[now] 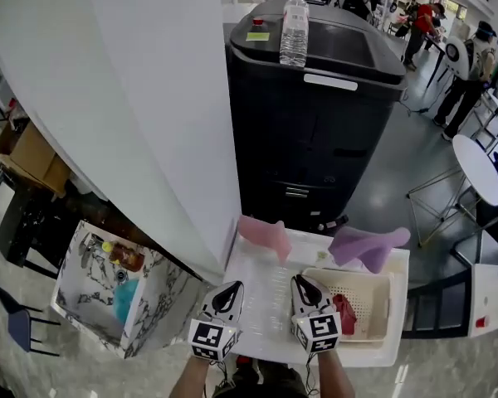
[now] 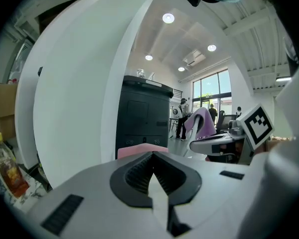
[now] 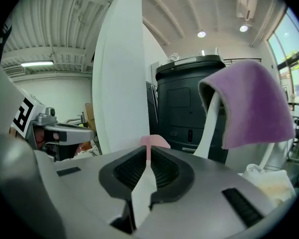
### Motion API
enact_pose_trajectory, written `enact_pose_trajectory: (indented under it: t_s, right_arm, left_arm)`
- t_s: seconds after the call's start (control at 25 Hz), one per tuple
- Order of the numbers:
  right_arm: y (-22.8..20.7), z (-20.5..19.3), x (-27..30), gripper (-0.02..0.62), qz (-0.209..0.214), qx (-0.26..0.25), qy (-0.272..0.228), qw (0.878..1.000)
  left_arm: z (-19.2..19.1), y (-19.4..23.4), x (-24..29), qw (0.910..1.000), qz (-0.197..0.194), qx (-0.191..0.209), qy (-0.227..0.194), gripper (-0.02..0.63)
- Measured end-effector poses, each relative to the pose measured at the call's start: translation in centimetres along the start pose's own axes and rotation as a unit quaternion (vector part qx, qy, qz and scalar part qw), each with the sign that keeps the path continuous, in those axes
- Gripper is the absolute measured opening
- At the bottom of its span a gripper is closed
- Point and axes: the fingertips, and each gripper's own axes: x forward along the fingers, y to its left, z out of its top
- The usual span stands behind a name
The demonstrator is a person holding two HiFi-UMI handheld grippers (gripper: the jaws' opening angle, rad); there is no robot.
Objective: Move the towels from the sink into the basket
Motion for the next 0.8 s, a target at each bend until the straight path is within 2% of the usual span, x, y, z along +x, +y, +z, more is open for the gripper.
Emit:
enact_pose_trajectory:
  t_s: [0.4,0.52,0.8]
  right_arm:
    - [-0.8,-2.7,4.9,0.056,0.043,0.029,0.032,0.998]
    - [-0.2,-3.4,5.8,0.171,0.057,0.04,0.038,0.997]
    - [-0.1,-4.7,7.6,0.193,0.062,0.036,0.061,0.996]
  left_arm:
    - [-1.8,1.3,2.7,0.9993,0.02,-0.01,0.028,0.003]
    - [-2.5,1.6,2.7,0.9989,0.025,-0.012,0.037,0.003]
    - [-2.6,2.9,2.4,0.9983,0.039,-0.009,0.043,0.003]
